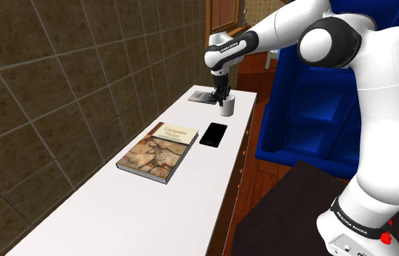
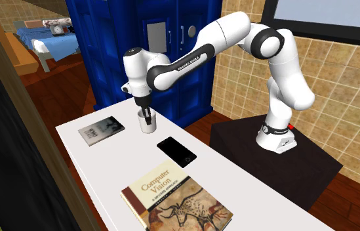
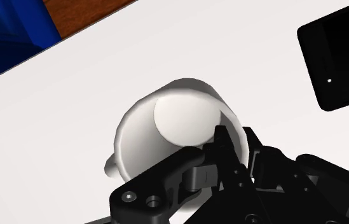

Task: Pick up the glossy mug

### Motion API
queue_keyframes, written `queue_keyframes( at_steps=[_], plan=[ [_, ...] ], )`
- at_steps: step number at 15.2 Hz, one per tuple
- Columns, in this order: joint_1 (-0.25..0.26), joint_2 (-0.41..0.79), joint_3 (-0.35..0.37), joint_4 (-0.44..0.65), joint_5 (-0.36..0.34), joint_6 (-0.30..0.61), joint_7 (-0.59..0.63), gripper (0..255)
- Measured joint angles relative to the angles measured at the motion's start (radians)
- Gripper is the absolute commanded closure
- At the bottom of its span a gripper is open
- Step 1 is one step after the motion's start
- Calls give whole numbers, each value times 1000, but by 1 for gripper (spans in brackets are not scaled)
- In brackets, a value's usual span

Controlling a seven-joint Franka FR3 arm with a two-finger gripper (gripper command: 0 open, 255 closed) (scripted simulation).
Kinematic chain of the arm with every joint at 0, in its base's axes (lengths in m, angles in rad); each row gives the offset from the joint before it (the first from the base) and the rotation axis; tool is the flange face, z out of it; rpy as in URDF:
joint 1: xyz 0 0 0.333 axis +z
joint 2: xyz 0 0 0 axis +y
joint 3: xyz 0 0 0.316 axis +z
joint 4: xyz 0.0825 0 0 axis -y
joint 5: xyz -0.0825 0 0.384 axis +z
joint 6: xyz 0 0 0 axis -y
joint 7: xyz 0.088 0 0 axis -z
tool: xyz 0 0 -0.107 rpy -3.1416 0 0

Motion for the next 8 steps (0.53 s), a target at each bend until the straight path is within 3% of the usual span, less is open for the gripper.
queue_keyframes(
  at_steps=[8],
  plan=[
    [1,-11,0,22,0,-33,-2,255]
  ],
)
